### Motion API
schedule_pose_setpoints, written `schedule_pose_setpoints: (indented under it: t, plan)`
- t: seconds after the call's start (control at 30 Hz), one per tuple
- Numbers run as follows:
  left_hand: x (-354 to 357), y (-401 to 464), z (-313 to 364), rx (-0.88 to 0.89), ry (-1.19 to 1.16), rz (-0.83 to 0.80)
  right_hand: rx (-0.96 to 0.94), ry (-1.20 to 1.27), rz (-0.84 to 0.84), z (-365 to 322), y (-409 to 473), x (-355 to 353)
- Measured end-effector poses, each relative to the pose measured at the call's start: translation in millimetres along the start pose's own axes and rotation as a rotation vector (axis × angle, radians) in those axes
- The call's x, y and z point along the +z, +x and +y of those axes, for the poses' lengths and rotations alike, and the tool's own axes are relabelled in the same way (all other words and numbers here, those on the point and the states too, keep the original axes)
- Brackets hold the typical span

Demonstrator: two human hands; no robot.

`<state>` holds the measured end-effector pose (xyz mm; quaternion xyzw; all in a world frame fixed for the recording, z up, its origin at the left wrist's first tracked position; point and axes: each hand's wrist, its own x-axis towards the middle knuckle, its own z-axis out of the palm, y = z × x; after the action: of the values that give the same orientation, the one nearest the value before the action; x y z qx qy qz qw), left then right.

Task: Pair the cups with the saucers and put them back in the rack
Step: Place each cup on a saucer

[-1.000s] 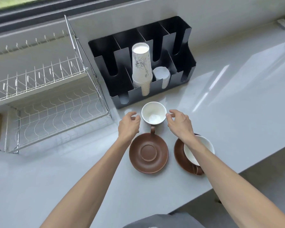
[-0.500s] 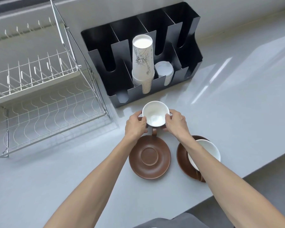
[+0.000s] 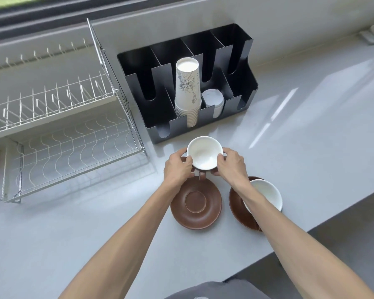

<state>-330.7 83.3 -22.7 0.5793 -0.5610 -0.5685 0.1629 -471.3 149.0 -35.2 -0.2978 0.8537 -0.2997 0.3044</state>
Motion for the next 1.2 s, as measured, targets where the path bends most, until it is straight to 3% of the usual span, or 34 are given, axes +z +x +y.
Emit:
schedule_pose_setpoints:
  t: [0.63,1.2]
  plan:
    - [-15,-84,-61,-0.047,-0.008,-0.029,-0.022,-0.052,-0.022,40,-93,22]
    - [-16,-98,-78,-0.109,-0.05,0.024,-0.009,-0.089,-0.073,50,-104,35]
